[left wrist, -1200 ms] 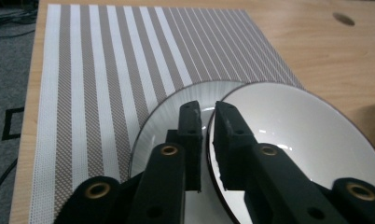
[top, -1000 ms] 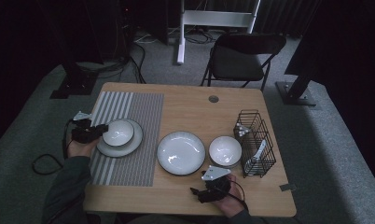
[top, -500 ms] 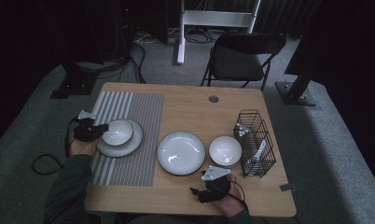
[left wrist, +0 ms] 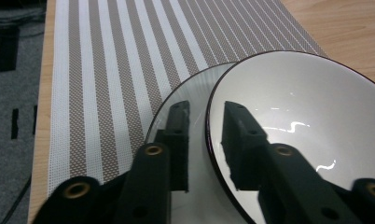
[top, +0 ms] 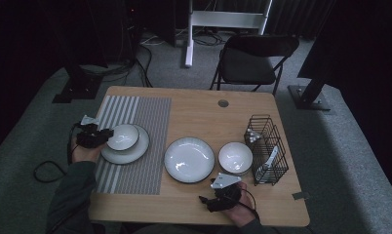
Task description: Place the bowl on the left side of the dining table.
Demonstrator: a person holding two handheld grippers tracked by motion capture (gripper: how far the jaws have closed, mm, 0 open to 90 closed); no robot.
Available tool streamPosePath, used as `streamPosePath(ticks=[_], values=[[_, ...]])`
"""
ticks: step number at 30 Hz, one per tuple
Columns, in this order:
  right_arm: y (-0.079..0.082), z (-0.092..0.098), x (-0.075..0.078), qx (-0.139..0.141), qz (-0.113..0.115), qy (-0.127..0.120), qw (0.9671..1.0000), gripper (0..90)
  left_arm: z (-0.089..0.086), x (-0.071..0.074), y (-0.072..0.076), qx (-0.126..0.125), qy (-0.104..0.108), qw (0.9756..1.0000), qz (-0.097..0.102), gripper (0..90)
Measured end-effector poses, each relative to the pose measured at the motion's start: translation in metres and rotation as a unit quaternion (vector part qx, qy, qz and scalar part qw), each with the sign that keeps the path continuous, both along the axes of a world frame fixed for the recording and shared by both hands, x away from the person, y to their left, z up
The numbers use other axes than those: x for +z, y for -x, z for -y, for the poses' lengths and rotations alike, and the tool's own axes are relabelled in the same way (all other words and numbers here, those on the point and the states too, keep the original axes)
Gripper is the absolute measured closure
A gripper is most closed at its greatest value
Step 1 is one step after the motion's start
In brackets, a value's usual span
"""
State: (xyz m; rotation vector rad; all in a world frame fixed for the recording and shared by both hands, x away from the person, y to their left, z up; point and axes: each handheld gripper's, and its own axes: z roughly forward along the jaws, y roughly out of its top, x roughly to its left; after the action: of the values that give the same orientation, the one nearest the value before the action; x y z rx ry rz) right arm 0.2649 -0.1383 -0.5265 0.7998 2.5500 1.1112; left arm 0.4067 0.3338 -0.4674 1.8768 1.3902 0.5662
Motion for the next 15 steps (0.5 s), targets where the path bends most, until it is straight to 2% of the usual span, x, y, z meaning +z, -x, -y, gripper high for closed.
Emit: streamPosePath(ticks=[8, 11, 15], values=[[-0.0001, 0.0, 0.0, 0.0, 0.0, 0.0, 1.0, 22.3, -0.0031, 0.0021, 0.0049, -0.002, 0.008, 0.9997, 0.021, 60.6], [-0.0002, 0.0, 0.0, 0.001, 0.001, 0.0, 1.0, 22.3, -0.0041, 0.0047, 0.0073, -0.003, 0.01, 0.9993, 0.035, 56.0], [-0.0003, 0.0001, 0.0001, 0.003, 0.001, 0.0, 1.0, 23.1, -0.005, 0.0061, 0.009, 0.0, 0.014, 0.999, 0.042, 53.7]])
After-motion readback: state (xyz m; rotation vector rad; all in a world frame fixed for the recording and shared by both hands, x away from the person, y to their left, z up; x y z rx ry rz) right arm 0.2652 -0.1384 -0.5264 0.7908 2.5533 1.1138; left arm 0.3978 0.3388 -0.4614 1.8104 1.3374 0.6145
